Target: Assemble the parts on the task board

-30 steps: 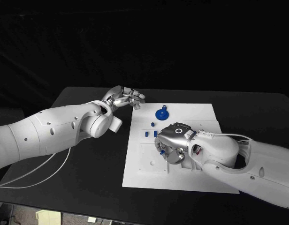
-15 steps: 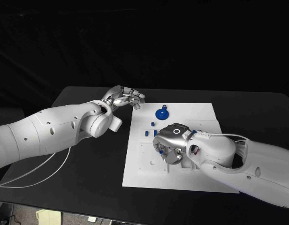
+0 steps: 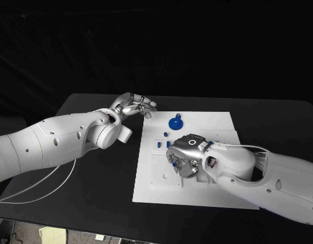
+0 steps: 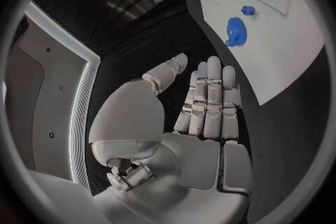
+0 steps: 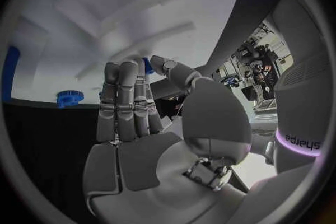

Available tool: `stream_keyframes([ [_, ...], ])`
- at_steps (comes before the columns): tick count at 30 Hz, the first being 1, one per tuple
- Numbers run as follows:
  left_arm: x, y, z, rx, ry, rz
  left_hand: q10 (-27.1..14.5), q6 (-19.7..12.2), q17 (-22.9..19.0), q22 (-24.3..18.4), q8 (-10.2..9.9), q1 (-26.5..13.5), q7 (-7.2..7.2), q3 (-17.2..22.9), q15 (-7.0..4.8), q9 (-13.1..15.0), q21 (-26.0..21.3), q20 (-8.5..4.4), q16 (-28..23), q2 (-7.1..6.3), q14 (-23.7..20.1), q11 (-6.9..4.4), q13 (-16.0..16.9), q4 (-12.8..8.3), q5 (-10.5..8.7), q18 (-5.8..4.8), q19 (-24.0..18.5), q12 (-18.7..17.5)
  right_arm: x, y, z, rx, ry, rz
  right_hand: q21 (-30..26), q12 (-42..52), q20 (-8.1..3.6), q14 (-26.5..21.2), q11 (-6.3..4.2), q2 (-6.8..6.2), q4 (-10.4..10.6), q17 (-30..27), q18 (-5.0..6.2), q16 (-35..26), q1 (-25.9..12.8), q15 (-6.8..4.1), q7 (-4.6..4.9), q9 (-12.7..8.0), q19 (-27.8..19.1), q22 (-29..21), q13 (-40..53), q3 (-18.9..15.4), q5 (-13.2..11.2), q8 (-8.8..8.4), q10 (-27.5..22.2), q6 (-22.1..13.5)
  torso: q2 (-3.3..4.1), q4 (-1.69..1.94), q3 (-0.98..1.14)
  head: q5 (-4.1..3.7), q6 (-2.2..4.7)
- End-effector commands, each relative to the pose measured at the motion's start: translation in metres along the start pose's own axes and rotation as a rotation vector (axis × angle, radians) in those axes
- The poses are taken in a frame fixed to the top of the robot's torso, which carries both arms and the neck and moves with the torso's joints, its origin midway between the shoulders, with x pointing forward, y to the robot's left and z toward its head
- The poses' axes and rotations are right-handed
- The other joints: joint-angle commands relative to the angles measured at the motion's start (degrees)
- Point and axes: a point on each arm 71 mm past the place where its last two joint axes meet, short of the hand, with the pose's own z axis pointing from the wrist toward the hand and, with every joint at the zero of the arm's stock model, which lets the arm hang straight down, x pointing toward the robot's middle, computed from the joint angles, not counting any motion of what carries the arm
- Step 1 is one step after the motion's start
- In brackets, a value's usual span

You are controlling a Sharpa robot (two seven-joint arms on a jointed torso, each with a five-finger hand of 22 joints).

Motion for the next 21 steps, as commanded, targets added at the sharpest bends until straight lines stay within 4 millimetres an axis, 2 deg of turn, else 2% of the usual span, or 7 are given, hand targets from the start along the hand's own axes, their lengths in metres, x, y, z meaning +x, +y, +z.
stream_keyframes([
  [1,0.002,-0.001,0.000,0.003,0.015,-0.008,0.0,-0.4,0.1,0.1,0.3,-0.1,-0.06,-0.2,0.19,-0.1,-0.3,-0.21,-0.4,0.47,0.3,0.24,-0.1,0.0,-0.12,0.06,-0.1,-0.2,0.001,0.000,0.000,-0.005,-0.006,0.036,-0.4,-0.5,0.08,-0.2,0.11,-0.88,0.0,-0.3,-0.12,-0.2,-0.1,0.58,0.83,-0.6,-0.6,0.0,-0.1,-0.6,-0.1,-1.11,-0.8,-1.9,0.00,0.01,0.06,-0.03,0.01],
  [2,0.002,-0.001,0.000,0.002,0.015,-0.008,0.0,-0.5,0.1,0.1,0.3,-0.1,-0.06,-0.2,0.19,-0.1,-0.3,-0.21,-0.4,0.47,0.3,0.25,-0.1,0.0,-0.13,0.06,-0.1,-0.2,0.000,0.000,0.000,-0.005,-0.016,0.035,-0.5,-1.7,0.20,-0.3,0.72,-1.63,-0.2,-0.5,-0.11,-0.1,-0.7,1.19,1.24,-0.9,-0.9,0.1,-0.6,-1.8,-0.5,-1.56,-2.9,-2.7,0.00,0.01,0.06,-0.03,0.01],
  [4,0.001,-0.001,0.000,-0.004,0.016,-0.008,0.0,-0.5,0.2,0.1,0.3,-0.2,-0.05,-0.2,0.20,-0.1,-0.3,-0.20,-0.5,0.48,0.3,0.26,-0.1,0.1,-0.14,0.05,-0.1,-0.2,-0.001,-0.001,-0.001,-0.005,-0.027,0.034,-0.5,-2.2,0.29,-0.4,1.21,-1.93,-0.3,-0.6,-0.11,0.0,-1.4,1.64,1.52,-1.1,-1.0,0.2,-0.9,-3.7,-1.2,-1.85,-4.3,-3.3,0.00,-0.02,0.07,-0.06,-0.06],
  [9,0.002,0.000,0.000,-0.008,0.020,-0.009,0.0,-0.5,0.4,0.1,0.3,-0.4,-0.03,-0.3,0.24,-0.1,-0.4,-0.16,-0.7,0.51,0.3,0.29,-0.1,0.2,-0.31,0.03,-0.1,-0.3,-0.002,-0.004,-0.002,0.012,-0.057,0.033,-0.6,-2.3,0.34,-0.6,1.71,-2.31,-0.6,-0.8,-0.11,0.5,-1.8,2.04,1.36,-1.4,-1.2,0.2,-1.3,-5.9,-1.0,-1.92,-6.0,-3.6,-0.01,-0.04,0.08,-0.08,0.00],
  [12,0.002,0.000,0.000,-0.012,0.022,-0.009,-0.1,-0.5,0.5,0.1,0.3,-0.5,-0.02,-0.4,0.25,-0.1,-0.4,-0.16,-0.7,0.50,0.3,0.30,-0.1,0.2,-0.39,0.03,-0.2,-0.3,-0.003,-0.006,-0.004,0.029,-0.077,0.020,-0.6,-2.2,0.34,-0.6,1.79,-2.46,-0.5,-0.9,-0.11,0.7,-1.9,2.12,1.35,-1.4,-1.1,0.2,-1.4,-6.5,-1.0,-1.83,-6.3,-3.5,-0.01,-0.02,0.07,-0.41,0.07],
  [14,0.002,0.000,0.000,-0.011,0.021,-0.009,-0.1,-0.6,0.7,0.2,0.3,-0.7,0.01,-0.4,0.27,-0.2,-0.4,-0.13,-0.9,0.56,0.3,0.33,-0.1,0.3,-0.51,0.02,-0.1,-0.3,-0.003,-0.007,-0.006,0.037,-0.080,0.019,-0.5,-2.0,0.25,-0.4,1.79,-2.71,-1.0,-0.9,-0.11,1.1,-2.2,2.18,1.50,-1.5,-1.0,0.3,-1.5,-7.9,1.4,-1.75,-6.4,-3.4,0.01,0.01,0.05,-0.59,0.14],
  [21,0.001,0.000,0.000,-0.011,0.021,-0.009,-0.2,-0.6,0.9,0.2,0.3,-0.8,0.02,-0.5,0.28,-0.2,-0.5,-0.13,-1.1,0.56,0.3,0.35,-0.2,0.3,-0.54,0.03,-0.2,-0.4,-0.010,-0.014,-0.013,0.057,-0.111,0.018,-0.5,-1.8,0.16,-0.4,1.76,-2.71,-0.7,-1.2,-0.11,1.7,-3.0,2.09,1.52,-1.8,-0.6,0.3,-1.6,-9.4,2.5,-1.61,-6.4,-3.3,-0.04,-0.04,0.03,-1.03,0.75],
])
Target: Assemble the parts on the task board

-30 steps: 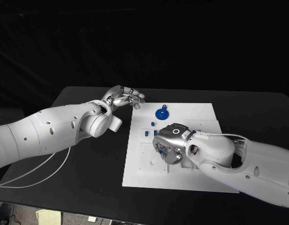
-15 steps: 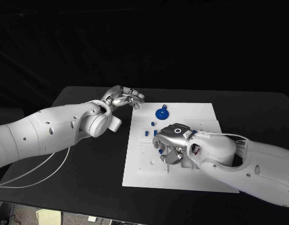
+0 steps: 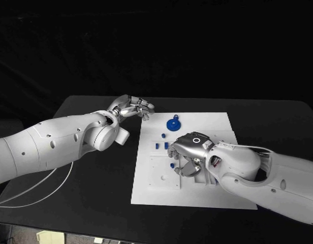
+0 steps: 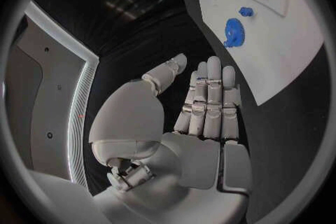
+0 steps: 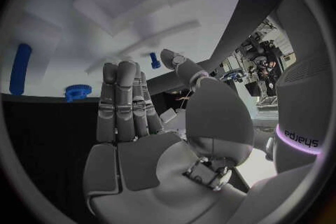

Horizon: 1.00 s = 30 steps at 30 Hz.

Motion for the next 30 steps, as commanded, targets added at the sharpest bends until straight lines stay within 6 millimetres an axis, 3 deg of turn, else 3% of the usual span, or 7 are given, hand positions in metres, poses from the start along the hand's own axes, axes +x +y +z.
stream_keyframes([
  [1,0.002,-0.001,0.000,0.004,0.016,-0.007,-0.2,-0.2,0.1,0.1,0.3,-0.4,0.01,-0.3,0.28,-0.1,-0.3,-0.13,-0.2,0.09,0.3,0.35,-0.1,0.2,-0.25,0.03,-0.2,-0.4,-0.007,-0.003,-0.003,0.017,-0.049,0.000,-0.1,0.4,-0.13,0.2,0.02,0.12,0.1,-0.1,0.41,0.4,-0.5,0.19,-0.03,-0.1,0.1,0.0,-0.1,-0.4,0.2,-0.05,-0.3,0.1,-0.04,0.05,0.00,-0.41,0.46],
  [9,0.001,-0.001,0.000,0.005,0.013,-0.006,-0.2,-0.2,0.1,0.1,0.3,-0.4,0.01,-0.3,0.28,-0.1,-0.3,-0.13,-0.3,0.10,0.3,0.36,-0.1,0.1,-0.26,0.04,-0.2,-0.4,-0.031,-0.018,-0.011,0.041,-0.092,0.059,0.0,0.6,-0.37,0.6,-0.13,0.19,0.9,-0.3,0.41,0.8,-0.9,0.04,-0.17,-0.2,0.6,-0.1,-0.1,-0.9,-0.4,0.14,0.0,0.4,-0.02,-0.01,0.04,-1.06,1.50],
  [14,0.001,-0.001,0.001,0.005,0.015,-0.007,-0.2,-0.2,0.2,0.1,0.3,-0.4,0.01,-0.3,0.28,-0.1,-0.3,-0.12,-0.3,0.11,0.3,0.36,-0.1,0.1,-0.26,0.04,-0.2,-0.4,-0.056,-0.048,-0.020,0.106,-0.126,0.063,0.3,1.0,-0.83,1.1,-0.49,0.15,1.7,-0.3,0.41,1.8,0.5,-0.31,-0.40,-0.4,1.3,0.0,0.1,0.2,-2.9,0.45,0.8,0.9,-0.06,-0.02,0.00,-2.16,3.03],
  [17,0.000,-0.001,0.000,0.006,0.013,-0.006,-0.2,-0.3,0.3,0.1,0.3,-0.5,0.04,-0.3,0.29,-0.1,-0.3,-0.11,-0.4,0.09,0.3,0.38,-0.1,0.2,-0.28,0.03,-0.2,-0.4,-0.061,-0.070,-0.025,0.163,-0.097,0.054,0.3,0.9,-0.83,1.0,-0.39,0.01,1.6,-0.4,0.41,2.0,0.7,-0.24,-0.33,-0.5,1.2,0.1,0.0,0.2,-4.2,0.34,0.6,0.7,-0.04,-0.12,-0.05,-2.93,4.06],
  [19,0.000,0.000,0.000,0.006,0.012,-0.006,-0.2,-0.3,0.3,0.2,0.3,-0.5,0.05,-0.3,0.30,-0.1,-0.3,-0.11,-0.4,0.09,0.3,0.39,-0.1,0.2,-0.28,0.03,-0.2,-0.4,-0.059,-0.083,-0.027,0.211,-0.053,0.047,0.0,0.1,-0.57,0.4,0.15,-0.04,1.0,-0.5,0.41,1.9,0.2,0.35,-0.34,-0.8,0.5,0.1,-0.4,-0.7,-6.6,-0.06,-0.9,0.0,-0.09,-0.16,-0.11,-3.31,4.48],
  [23,0.000,0.000,0.000,0.007,0.013,-0.006,-0.2,-0.4,0.4,0.2,0.3,-0.6,0.07,-0.3,0.30,-0.1,-0.3,-0.10,-0.5,0.11,0.3,0.40,-0.1,0.2,-0.28,0.03,-0.2,-0.4,-0.053,-0.097,-0.032,0.262,0.009,0.041,-0.2,-0.4,-0.29,-0.3,1.52,0.04,0.9,-0.7,0.41,2.1,-1.2,1.59,0.33,-1.1,0.1,0.2,-2.0,-2.4,-6.0,-0.53,-5.9,-1.0,-0.18,-0.15,-0.09,-3.79,4.90],
  [30,0.000,0.000,0.001,0.006,0.015,-0.007,-0.3,-0.4,0.5,0.2,0.3,-0.7,0.09,-0.4,0.30,-0.2,-0.4,-0.10,-0.6,0.13,0.4,0.41,-0.1,0.2,-0.28,0.04,-0.2,-0.4,-0.046,-0.106,-0.033,0.296,0.055,0.028,-0.7,-0.2,-0.04,-1.1,2.29,0.00,0.8,-1.0,0.41,2.6,-1.0,2.37,-1.00,-1.6,-0.5,0.1,-3.6,-3.9,-7.1,-0.96,-8.3,-2.4,-0.17,-0.14,-0.01,-4.17,5.06],
])
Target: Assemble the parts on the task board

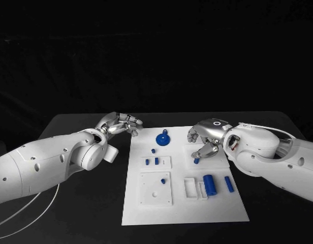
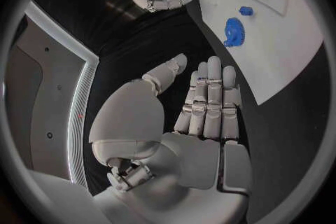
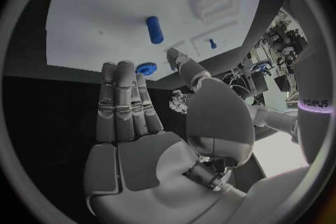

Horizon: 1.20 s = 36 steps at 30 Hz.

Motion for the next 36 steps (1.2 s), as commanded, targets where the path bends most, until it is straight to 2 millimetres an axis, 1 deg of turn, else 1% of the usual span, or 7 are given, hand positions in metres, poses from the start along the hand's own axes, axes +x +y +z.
stream_keyframes([
  [1,0.003,-0.002,0.001,0.010,0.016,-0.008,-0.1,-0.4,0.1,0.1,0.3,-0.6,0.11,-0.2,0.10,-0.1,-0.4,-0.09,-0.4,0.03,0.2,0.21,-0.1,0.1,-0.28,0.42,-0.2,-0.2,0.009,-0.003,0.001,0.025,0.076,-0.013,-0.3,0.1,-0.06,-0.1,0.14,-0.06,0.0,-0.1,0.75,0.4,-0.2,0.48,-0.44,-0.2,-0.5,-0.1,-0.5,-0.5,-1.2,-0.50,-1.1,-0.9,0.03,0.06,0.03,-0.37,0.24],
  [12,0.000,0.000,-0.001,0.004,0.011,-0.006,-0.2,-0.7,0.5,0.2,0.2,-0.9,0.21,-0.3,0.11,-0.2,-0.5,-0.08,-0.7,0.14,0.2,0.27,-0.2,0.2,-0.27,0.43,-0.2,-0.3,0.021,-0.003,-0.004,0.026,0.122,-0.007,-0.5,0.6,-0.15,-0.2,0.16,0.05,1.4,-0.4,0.75,1.1,0.2,0.51,-0.82,-0.3,-0.2,-0.2,-1.6,-0.6,-3.5,-0.23,-1.0,-1.2,0.02,0.01,-0.02,0.31,-0.31],
  [21,-0.001,0.000,-0.001,0.000,0.009,-0.005,-0.2,-0.7,0.7,0.2,0.2,-1.0,0.23,-0.3,0.11,-0.2,-0.5,-0.08,-0.8,0.25,0.2,0.28,-0.2,0.2,-0.27,0.43,-0.1,-0.3,0.021,0.002,-0.005,0.022,0.111,0.001,-0.2,1.6,-0.52,0.3,-0.59,0.14,3.1,-0.8,0.75,1.9,2.8,-0.16,-0.29,-0.2,0.8,-0.2,-1.8,2.3,-9.3,0.42,1.4,-0.5,0.02,0.10,-0.03,0.35,-0.37],
  [23,-0.001,0.000,-0.001,0.000,0.010,-0.005,-0.2,-0.7,0.7,0.2,0.2,-1.1,0.24,-0.2,0.11,-0.2,-0.5,-0.07,-0.8,0.30,0.2,0.29,-0.2,0.3,-0.27,0.43,-0.1,-0.3,0.022,0.003,-0.005,0.020,0.113,0.003,0.1,2.5,-0.89,0.7,-1.16,0.86,3.6,-0.8,0.75,2.2,4.5,-0.69,0.25,0.0,1.5,-0.2,-1.4,4.4,-11.4,0.98,3.1,0.5,0.03,0.11,-0.03,0.36,-0.45],
  [27,-0.001,0.001,-0.001,-0.002,0.011,-0.006,-0.3,-0.7,1.0,0.3,0.2,-1.4,0.23,-0.2,0.12,-0.2,-0.6,-0.07,-1.0,0.51,0.3,0.29,-0.2,0.5,-0.24,0.43,-0.1,-0.3,0.023,0.005,-0.005,0.016,0.124,0.002,0.5,3.5,-1.29,1.2,-1.98,0.73,6.2,-0.7,0.75,2.8,6.0,-1.56,0.58,0.3,2.7,-0.2,-0.9,9.1,-11.4,1.80,5.2,1.8,0.02,0.02,-0.08,0.42,-0.55],
  [31,-0.001,0.001,-0.001,-0.004,0.012,-0.006,-0.3,-0.7,1.3,0.4,0.3,-1.7,0.22,-0.2,0.13,-0.3,-0.6,-0.06,-1.3,0.74,0.3,0.31,-0.2,0.7,-0.15,0.44,-0.1,-0.3,0.025,0.004,-0.005,0.018,0.146,-0.011,0.7,4.7,-1.48,1.3,-2.85,1.78,7.0,-0.4,0.75,3.4,8.5,-2.48,-0.24,1.0,3.0,-0.1,0.1,13.8,-11.4,3.03,7.6,3.6,0.03,0.08,-0.07,0.47,-0.73],
  [36,-0.002,0.001,-0.001,-0.005,0.010,-0.005,-0.3,-0.8,1.4,0.4,0.3,-1.8,0.23,-0.2,0.14,-0.3,-0.7,-0.05,-1.4,0.73,0.3,0.32,-0.2,0.7,-0.13,0.44,-0.1,-0.3,0.026,0.004,-0.005,0.022,0.157,-0.022,1.3,5.7,-1.66,1.2,-3.57,2.46,6.8,0.3,0.75,4.2,9.3,-3.08,-0.89,1.7,3.3,0.4,1.3,16.2,-11.4,3.96,9.4,5.0,0.02,0.09,-0.07,0.48,-0.86],
])
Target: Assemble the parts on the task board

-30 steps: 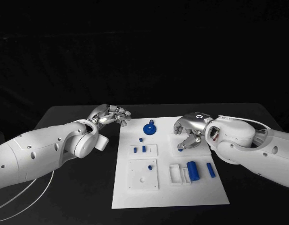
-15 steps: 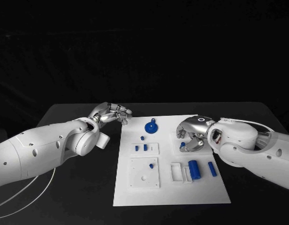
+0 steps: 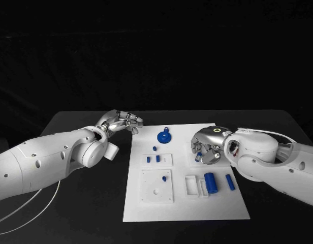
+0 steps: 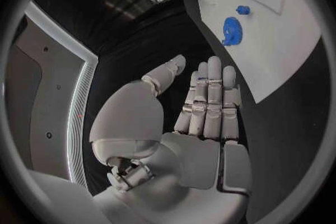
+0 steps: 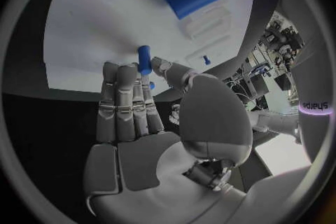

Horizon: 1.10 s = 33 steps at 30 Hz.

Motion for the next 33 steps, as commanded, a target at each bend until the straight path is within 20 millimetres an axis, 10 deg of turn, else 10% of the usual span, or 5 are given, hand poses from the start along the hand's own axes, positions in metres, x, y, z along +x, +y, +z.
stream_keyframes([
  [1,0.0006,-0.0005,0.0000,0.002,0.012,-0.006,-0.1,-0.6,0.1,0.1,0.2,-0.6,0.03,0.0,0.14,-0.1,-0.2,-0.05,-0.3,-0.07,0.3,0.12,-0.1,0.3,-0.13,0.49,-0.1,-0.3,0.0029,-0.0010,0.0002,0.010,0.033,-0.021,0.4,0.4,-0.05,0.0,-0.23,0.14,-0.3,0.4,0.92,0.6,0.3,-0.39,-0.15,0.3,0.4,0.3,0.6,1.0,-0.3,0.41,0.2,0.5,0.01,-0.01,0.01,0.06,-0.18],
  [20,0.0008,0.0003,0.0001,-0.008,0.017,-0.008,-0.5,-0.9,0.8,0.3,0.2,-1.3,0.17,-0.1,0.25,-0.2,-0.5,0.04,-1.0,-0.17,0.2,0.27,-0.2,0.7,-0.19,0.46,-0.3,-0.4,0.0070,0.0002,0.0011,0.002,0.029,-0.007,0.6,-0.2,0.14,-0.6,0.08,-1.76,-0.8,0.8,0.92,0.8,-1.7,-0.10,0.21,0.8,0.0,0.7,1.9,1.0,-0.1,0.03,-0.9,-0.4,0.02,-0.04,0.05,0.10,-0.41],
  [33,0.0016,0.0000,0.0005,-0.006,0.019,-0.008,-0.6,-1.1,1.0,0.4,0.1,-1.4,0.20,0.0,0.28,-0.3,-0.5,0.06,-1.2,-0.13,0.2,0.29,-0.2,0.9,-0.20,0.47,-0.3,-0.4,0.0042,0.0054,-0.0004,-0.018,-0.024,0.022,2.8,2.0,-1.42,1.1,-1.60,1.58,-2.8,3.8,0.92,4.4,0.8,-1.71,-1.52,3.0,3.1,1.4,5.4,4.5,-0.3,2.25,2.8,3.4,0.01,-0.03,0.05,0.07,-0.46],
])
